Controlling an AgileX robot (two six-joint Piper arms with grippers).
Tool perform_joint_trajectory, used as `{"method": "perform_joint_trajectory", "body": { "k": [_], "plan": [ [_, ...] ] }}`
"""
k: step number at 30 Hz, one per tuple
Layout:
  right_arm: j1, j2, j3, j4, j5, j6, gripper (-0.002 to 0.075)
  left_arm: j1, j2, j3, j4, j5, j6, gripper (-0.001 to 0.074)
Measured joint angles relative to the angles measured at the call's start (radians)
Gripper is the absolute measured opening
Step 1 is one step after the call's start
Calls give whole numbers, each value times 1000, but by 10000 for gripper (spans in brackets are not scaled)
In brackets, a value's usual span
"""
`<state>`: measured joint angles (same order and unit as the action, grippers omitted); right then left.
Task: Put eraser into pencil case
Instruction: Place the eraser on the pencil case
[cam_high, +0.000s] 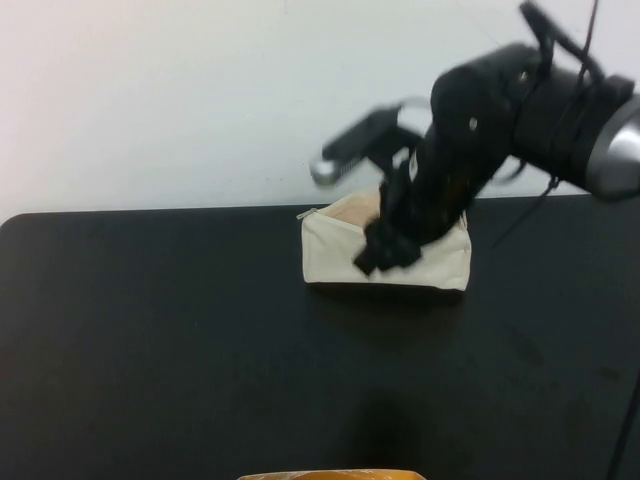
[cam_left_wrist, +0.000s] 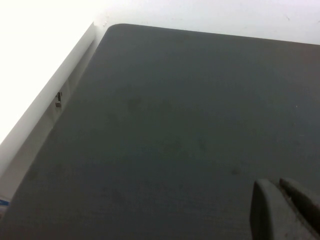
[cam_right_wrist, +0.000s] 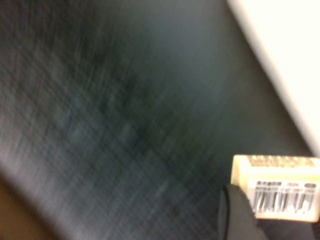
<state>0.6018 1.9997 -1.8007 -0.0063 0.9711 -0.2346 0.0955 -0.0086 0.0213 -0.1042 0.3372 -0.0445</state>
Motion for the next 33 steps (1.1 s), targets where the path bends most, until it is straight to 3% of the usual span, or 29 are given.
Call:
{"method": "perform_joint_trajectory", "body": {
  "k": [13, 18, 21, 24, 30, 33],
  "plan": [
    [-79, 134, -99, -56, -243, 25, 293, 0, 0, 0, 0, 0, 0, -1],
    [-84, 158, -99, -65, -271, 65, 429, 0, 0, 0, 0, 0, 0, -1],
    [-84, 149, -100, -73, -269, 74, 447, 0, 0, 0, 0, 0, 0, -1],
    [-84, 110, -100, -74, -232, 79, 374, 0, 0, 0, 0, 0, 0, -1],
    [-79, -110, -48, -75, -197, 74, 66, 0, 0, 0, 0, 0, 0, -1],
    [-57, -274, 53, -66, -197, 15, 19, 0, 0, 0, 0, 0, 0, -1]
  ]
}}
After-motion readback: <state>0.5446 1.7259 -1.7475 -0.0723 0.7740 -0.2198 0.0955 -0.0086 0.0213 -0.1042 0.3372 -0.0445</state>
